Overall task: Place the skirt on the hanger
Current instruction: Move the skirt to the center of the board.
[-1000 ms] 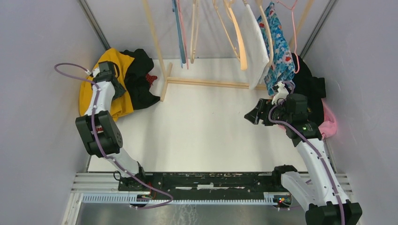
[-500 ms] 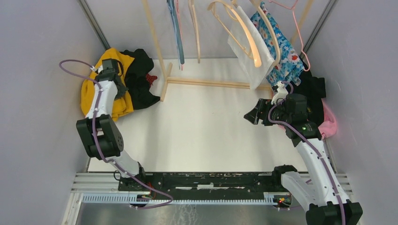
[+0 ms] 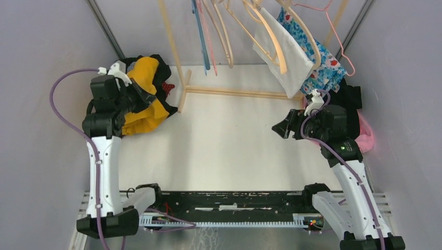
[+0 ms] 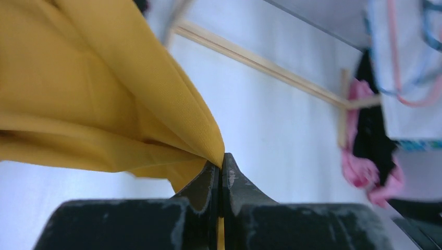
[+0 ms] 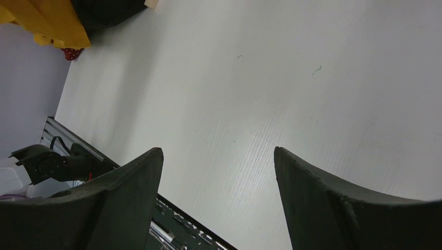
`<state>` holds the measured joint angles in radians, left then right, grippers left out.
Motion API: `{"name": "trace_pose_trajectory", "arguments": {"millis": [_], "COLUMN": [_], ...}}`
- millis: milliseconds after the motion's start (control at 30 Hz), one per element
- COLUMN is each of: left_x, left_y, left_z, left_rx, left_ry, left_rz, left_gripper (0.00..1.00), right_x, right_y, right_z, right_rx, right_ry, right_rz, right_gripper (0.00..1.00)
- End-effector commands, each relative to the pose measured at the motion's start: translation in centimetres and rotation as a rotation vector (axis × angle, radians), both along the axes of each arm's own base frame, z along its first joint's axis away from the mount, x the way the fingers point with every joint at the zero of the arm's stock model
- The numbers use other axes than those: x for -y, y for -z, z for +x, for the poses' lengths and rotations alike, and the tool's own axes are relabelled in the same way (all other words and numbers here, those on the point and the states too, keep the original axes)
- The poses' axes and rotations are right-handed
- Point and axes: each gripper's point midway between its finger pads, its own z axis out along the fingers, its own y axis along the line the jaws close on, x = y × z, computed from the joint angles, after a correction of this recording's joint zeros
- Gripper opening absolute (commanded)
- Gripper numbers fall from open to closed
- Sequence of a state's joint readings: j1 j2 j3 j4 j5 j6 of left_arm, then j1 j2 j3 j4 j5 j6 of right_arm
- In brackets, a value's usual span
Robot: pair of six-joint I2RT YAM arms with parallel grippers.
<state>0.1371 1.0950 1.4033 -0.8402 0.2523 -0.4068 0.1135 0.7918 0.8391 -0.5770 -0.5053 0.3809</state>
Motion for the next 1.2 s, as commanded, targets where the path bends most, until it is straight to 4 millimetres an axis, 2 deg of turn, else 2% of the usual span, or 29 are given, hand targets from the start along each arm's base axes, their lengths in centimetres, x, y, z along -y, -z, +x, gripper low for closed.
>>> {"name": "trace_pose_trajectory", "arguments": {"millis": [0, 133, 300, 400, 533, 633, 667, 733, 833, 900, 1000, 1067, 1167], "left_x": [8.0, 13.5, 18.6, 22.6, 28.8, 31.5, 31.8, 31.2, 29.1, 27.4, 25.4, 24.2, 22.5], "left_y": [-3.5, -5.8, -4.4, -2.2, 2.8, 7.0, 8.2, 10.9, 13.7, 14.7, 15.1, 14.3, 12.3], "left_z": [-4.0, -7.5, -9.7, -11.1, -12.9, -14.1, -14.3, -14.2, -14.1, -13.9, -14.0, -13.5, -12.6], "left_rx": [0.082, 0.127, 0.077, 0.019, -0.093, -0.175, -0.191, -0.231, -0.264, -0.273, -0.268, -0.24, -0.173], "left_ry": [0.284, 0.456, 0.6, 0.685, 0.774, 0.803, 0.805, 0.767, 0.707, 0.655, 0.603, 0.551, 0.473], "left_rz": [-0.23, -0.371, -0.459, -0.463, -0.346, -0.287, -0.265, -0.205, -0.107, -0.054, -0.007, 0.005, 0.014], "left_gripper": [0.03, 0.03, 0.03, 0.03, 0.03, 0.04, 0.05, 0.08, 0.24, 0.35, 0.38, 0.39, 0.5], "right_x": [-0.5, -0.6, -0.6, -0.5, -0.1, 0.5, 0.5, 0.6, 0.6, 0.4, -0.4, -1.1, -2.5], "right_y": [-3.1, -3.3, -2.9, -2.4, -1.7, -1.0, -0.8, -0.3, 0.7, 1.6, 2.7, 3.6, 4.9], "right_z": [-0.5, -0.9, -1.2, -1.2, -1.1, -1.0, -1.0, -1.0, -0.8, -0.6, 0.0, 0.5, 1.4], "right_rx": [0.082, 0.091, 0.085, 0.076, 0.055, 0.039, 0.032, 0.019, -0.011, -0.039, -0.076, -0.105, -0.136], "right_ry": [-0.028, -0.039, -0.045, -0.044, -0.035, -0.015, -0.013, -0.011, -0.015, -0.028, -0.058, -0.082, -0.111], "right_rz": [0.026, 0.033, 0.026, 0.016, -0.013, -0.049, -0.055, -0.06, -0.069, -0.067, -0.039, -0.021, -0.046], "right_gripper": [0.83, 0.83, 0.83, 0.83, 0.83, 0.84, 0.84, 0.84, 0.85, 0.84, 0.81, 0.78, 0.76]}}
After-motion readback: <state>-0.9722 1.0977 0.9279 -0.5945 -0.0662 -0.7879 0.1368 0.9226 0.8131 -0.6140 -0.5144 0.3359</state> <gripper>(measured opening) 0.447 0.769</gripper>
